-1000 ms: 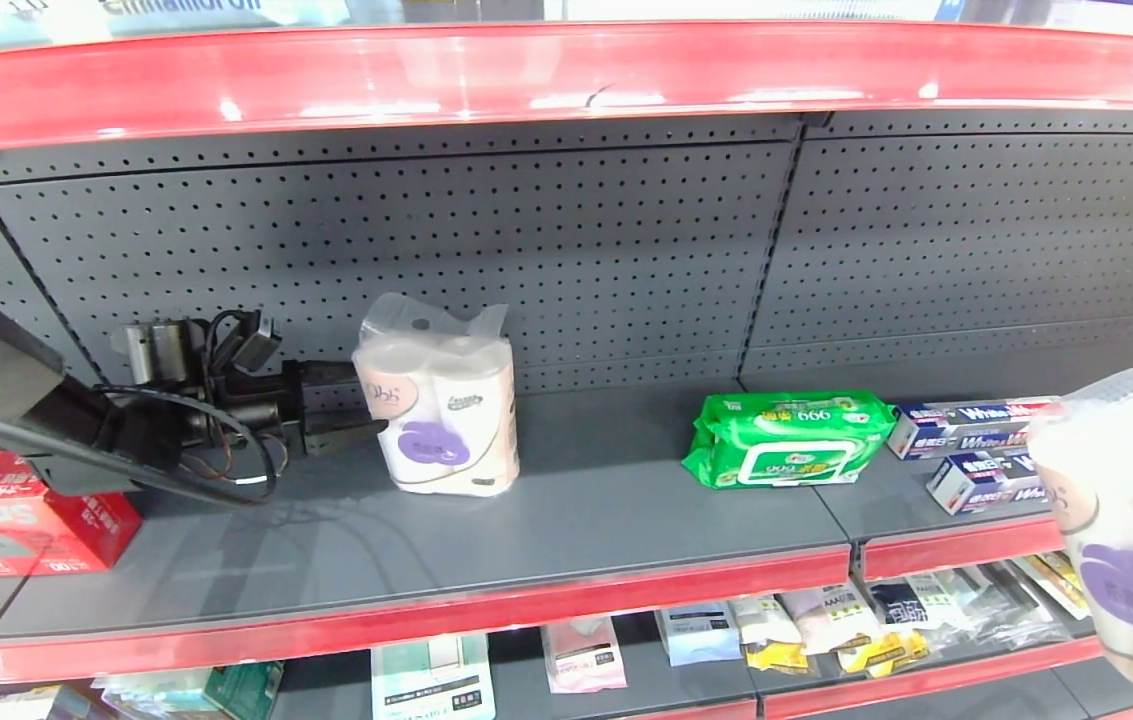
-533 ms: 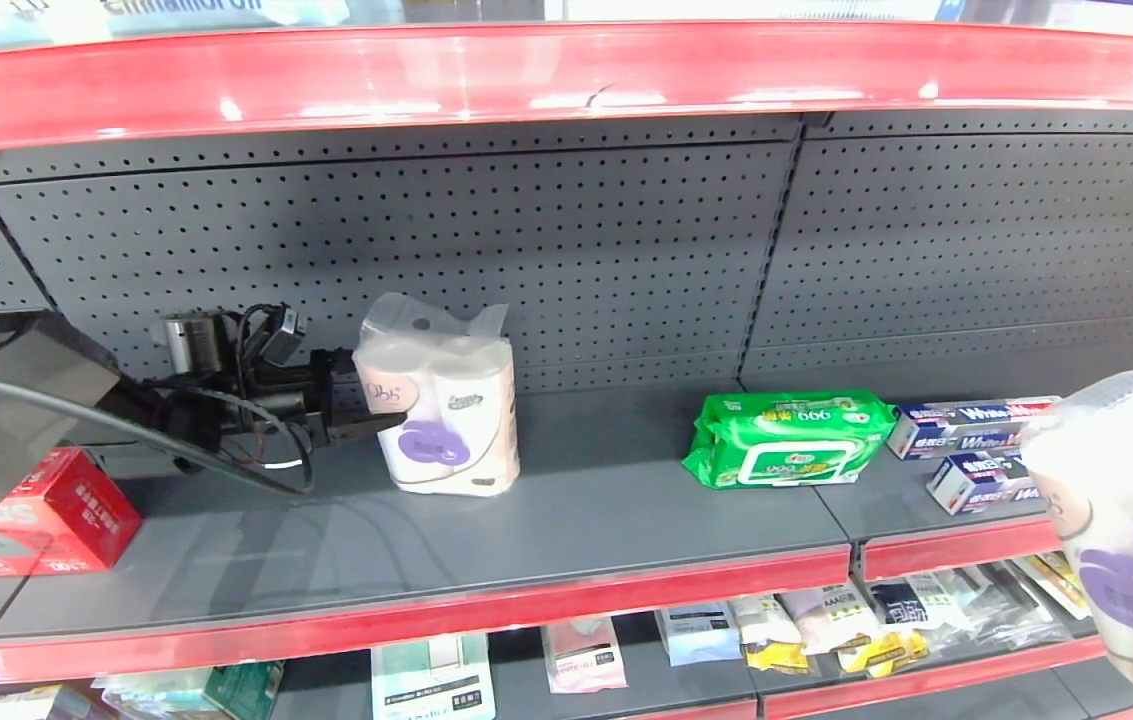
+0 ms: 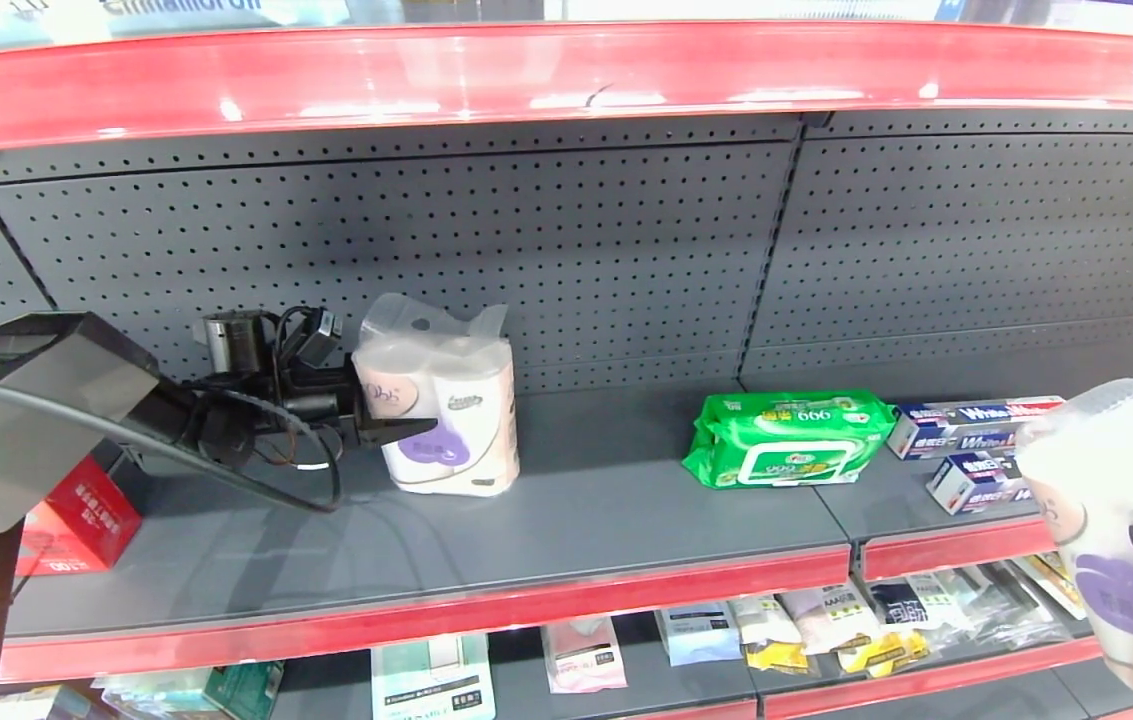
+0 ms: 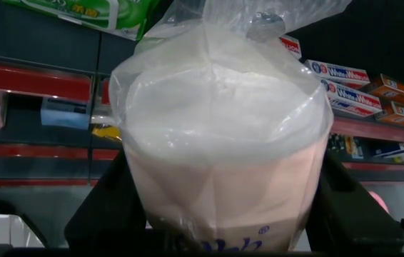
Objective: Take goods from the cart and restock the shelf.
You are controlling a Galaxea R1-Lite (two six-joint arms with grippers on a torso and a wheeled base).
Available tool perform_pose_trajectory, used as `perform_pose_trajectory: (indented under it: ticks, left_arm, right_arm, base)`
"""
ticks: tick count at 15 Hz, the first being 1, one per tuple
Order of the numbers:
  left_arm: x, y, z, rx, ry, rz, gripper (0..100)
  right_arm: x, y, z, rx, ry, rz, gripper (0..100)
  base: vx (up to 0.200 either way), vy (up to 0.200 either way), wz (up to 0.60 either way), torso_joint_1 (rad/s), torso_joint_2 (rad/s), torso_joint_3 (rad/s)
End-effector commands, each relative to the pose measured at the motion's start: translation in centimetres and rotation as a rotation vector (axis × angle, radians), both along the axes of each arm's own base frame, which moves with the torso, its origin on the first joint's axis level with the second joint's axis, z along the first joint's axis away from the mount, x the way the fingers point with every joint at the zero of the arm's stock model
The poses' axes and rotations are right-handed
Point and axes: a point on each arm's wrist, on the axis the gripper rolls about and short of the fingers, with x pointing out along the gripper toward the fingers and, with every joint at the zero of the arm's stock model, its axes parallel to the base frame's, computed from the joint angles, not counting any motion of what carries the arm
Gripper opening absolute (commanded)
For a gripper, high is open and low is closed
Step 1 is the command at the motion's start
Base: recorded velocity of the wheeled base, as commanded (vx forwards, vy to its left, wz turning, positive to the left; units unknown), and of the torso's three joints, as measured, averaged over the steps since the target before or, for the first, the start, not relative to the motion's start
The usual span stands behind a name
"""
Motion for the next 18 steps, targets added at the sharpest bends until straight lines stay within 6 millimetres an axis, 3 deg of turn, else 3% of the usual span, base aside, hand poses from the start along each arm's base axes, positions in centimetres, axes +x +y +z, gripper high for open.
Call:
perform_pose_trajectory:
  ticks: [1,9,10,16,18]
  left_arm:
    - [0.1,-0.2,0.5,-0.001,-0.017,0.02,100]
    - [0.1,-1.0,0.8,-0.015,-0.049,0.025,100]
    - [0.1,-1.0,0.7,-0.015,-0.049,0.025,0]
    - [-1.4,-1.4,-0.5,-0.004,0.034,0.086,0]
    - [-2.9,-1.4,-0.4,-0.011,0.072,0.095,0]
  right_arm:
    - [-0.1,0.0,0.0,0.0,-0.004,0.0,0]
    - [-0.1,0.0,0.0,0.001,-0.006,0.0,0]
    - [-0.1,0.0,0.0,0.002,-0.004,0.001,0]
    - [-0.1,0.0,-0.3,0.004,0.006,0.002,0]
    - [0.0,0.0,-0.3,0.006,0.01,0.003,0]
  base:
    - [0.0,0.0,0.0,0.0,0.0,0.0]
    - [0.0,0.0,0.0,0.0,0.0,0.0]
    - [0.0,0.0,0.0,0.0,0.0,0.0]
    - [0.0,0.0,0.0,0.0,0.0,0.0]
    - [0.0,0.0,0.0,0.0,0.0,0.0]
